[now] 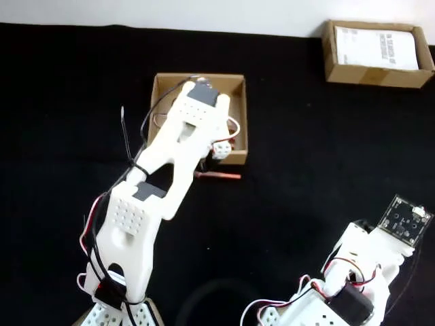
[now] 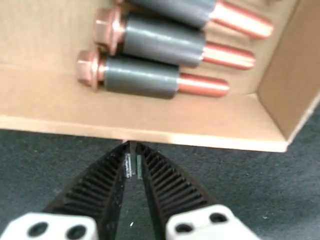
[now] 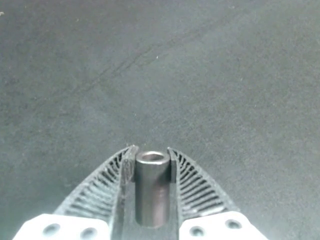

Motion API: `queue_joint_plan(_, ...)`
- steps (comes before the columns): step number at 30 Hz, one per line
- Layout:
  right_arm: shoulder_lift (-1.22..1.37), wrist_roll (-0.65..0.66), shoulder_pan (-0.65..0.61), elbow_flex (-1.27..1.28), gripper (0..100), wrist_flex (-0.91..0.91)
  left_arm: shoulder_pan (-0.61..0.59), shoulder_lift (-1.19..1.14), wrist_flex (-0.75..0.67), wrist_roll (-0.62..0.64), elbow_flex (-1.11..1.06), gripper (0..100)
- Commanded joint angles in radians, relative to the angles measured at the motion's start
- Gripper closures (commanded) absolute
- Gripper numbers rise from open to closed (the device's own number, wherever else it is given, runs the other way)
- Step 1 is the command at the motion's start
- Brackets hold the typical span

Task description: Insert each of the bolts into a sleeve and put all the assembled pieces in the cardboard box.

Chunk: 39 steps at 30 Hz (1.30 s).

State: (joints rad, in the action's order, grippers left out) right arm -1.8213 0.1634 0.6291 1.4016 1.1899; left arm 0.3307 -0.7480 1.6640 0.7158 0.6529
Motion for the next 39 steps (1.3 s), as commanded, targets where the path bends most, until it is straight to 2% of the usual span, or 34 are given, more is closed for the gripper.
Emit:
queue_joint_plan(1, -0.01, 0.006, 0.001, 0.001, 99.2, -0.019, 0.008, 0.008, 0.006, 0.009, 0.038, 99)
queue_joint_plan(7, -0.01, 0.006, -0.039, -0.004, 99.2, -0.019, 0.012, 0.01, 0.028, 0.009, 0.039, 98)
queue_joint_plan(13, -0.01, 0.005, -0.053, -0.008, 99.2, -0.019, 0.027, 0.01, 0.091, 0.009, 0.099, 85)
queue_joint_plan(29, -0.01, 0.005, -0.053, -0.002, 99.2, -0.019, 0.07, -0.001, 0.094, 0.044, 0.111, 85)
queue_joint_plan(35, -0.01, 0.006, -0.048, -0.008, 99.2, -0.019, 0.124, 0.01, 0.097, 0.044, 0.004, 85)
queue_joint_plan(39, -0.01, 0.006, -0.047, -0.007, 99.2, -0.019, 0.116, 0.001, 0.094, 0.044, -0.027, 85)
